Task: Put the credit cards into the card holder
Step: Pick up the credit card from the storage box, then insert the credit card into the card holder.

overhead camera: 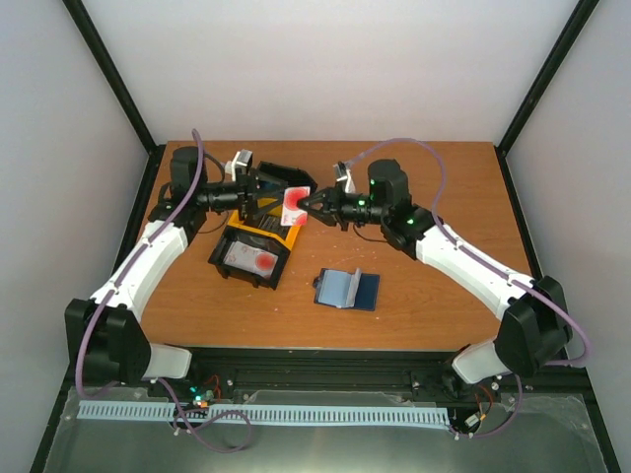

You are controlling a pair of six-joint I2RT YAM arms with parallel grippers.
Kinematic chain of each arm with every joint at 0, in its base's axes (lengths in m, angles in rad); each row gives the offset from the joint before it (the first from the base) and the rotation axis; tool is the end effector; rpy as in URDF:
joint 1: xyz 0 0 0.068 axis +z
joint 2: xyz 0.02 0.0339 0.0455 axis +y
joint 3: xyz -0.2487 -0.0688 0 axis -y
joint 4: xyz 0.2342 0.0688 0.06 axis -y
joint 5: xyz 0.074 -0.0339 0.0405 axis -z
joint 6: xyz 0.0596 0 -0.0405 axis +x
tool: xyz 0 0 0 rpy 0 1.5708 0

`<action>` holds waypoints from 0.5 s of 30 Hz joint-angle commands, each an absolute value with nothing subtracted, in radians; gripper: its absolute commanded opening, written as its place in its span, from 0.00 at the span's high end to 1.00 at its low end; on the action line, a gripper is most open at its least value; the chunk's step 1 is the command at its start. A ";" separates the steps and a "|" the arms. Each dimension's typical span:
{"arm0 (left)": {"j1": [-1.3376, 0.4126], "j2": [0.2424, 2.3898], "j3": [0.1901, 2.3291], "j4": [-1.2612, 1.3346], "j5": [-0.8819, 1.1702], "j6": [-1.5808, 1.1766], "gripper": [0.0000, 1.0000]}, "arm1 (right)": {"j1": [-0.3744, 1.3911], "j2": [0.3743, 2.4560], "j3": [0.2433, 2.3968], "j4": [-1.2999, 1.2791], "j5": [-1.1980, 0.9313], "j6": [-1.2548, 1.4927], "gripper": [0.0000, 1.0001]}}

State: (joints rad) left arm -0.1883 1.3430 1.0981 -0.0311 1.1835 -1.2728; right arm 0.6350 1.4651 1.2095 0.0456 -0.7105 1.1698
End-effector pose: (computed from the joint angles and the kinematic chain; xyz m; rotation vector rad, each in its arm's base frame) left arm 0.2828 -0.1101 0.3309 -0.1604 2.2207 -1.9951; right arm 0.2604 0.2401 0.3348 -0.0530 2.1814 1.8079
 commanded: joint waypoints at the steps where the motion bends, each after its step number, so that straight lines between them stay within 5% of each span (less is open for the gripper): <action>1: -0.202 1.351 1.180 -0.346 1.019 -0.956 0.48 | 0.608 1.387 1.104 -0.087 -0.615 1.076 0.97; 9: -0.378 1.397 1.057 -0.438 0.700 -0.688 0.43 | 0.604 1.271 0.813 -0.231 -0.380 0.960 0.97; 15: -0.534 1.490 1.001 -0.316 0.680 -0.552 0.66 | 0.612 1.296 0.663 -0.129 -0.336 0.993 0.97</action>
